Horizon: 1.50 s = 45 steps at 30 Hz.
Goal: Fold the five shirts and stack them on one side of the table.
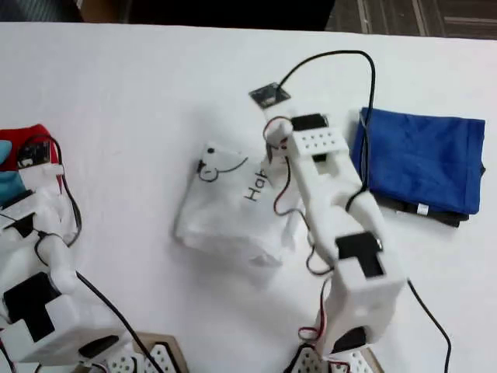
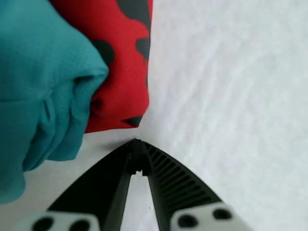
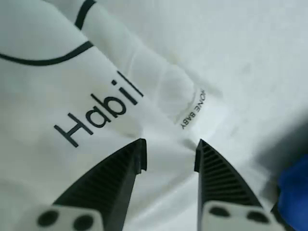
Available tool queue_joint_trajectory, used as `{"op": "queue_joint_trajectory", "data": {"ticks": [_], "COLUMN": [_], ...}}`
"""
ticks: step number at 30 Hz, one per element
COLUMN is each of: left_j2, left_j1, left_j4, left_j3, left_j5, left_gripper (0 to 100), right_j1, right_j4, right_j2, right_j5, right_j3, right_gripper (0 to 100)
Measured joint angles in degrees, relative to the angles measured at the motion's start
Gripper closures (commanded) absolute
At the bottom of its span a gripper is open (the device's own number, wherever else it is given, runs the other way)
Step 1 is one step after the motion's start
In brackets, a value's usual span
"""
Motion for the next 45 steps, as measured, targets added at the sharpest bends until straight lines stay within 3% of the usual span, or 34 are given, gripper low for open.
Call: {"op": "queue_joint_trajectory", "data": {"ticks": [12, 19, 26, 37, 45], "left_j2": [0.0, 0.0, 0.0, 0.0, 0.0], "left_j1": [0.0, 0.0, 0.0, 0.0, 0.0], "left_j4": [0.0, 0.0, 0.0, 0.0, 0.0], "left_j3": [0.0, 0.0, 0.0, 0.0, 0.0], "left_j5": [0.0, 0.0, 0.0, 0.0, 0.0], "left_gripper": [97, 97, 97, 97, 97], "right_j1": [4.0, 4.0, 4.0, 6.8, 5.9], "right_j4": [15.8, 15.5, 12.8, 12.4, 14.9], "right_j2": [2.1, 2.3, 2.3, 2.3, 2.5], "right_j5": [-0.5, -0.5, -0.5, -0.3, 8.9], "right_j3": [-11.3, -7.5, -3.8, -10.4, -21.8], "right_gripper": [81.1, 81.5, 98.1, 97.9, 97.9]}}
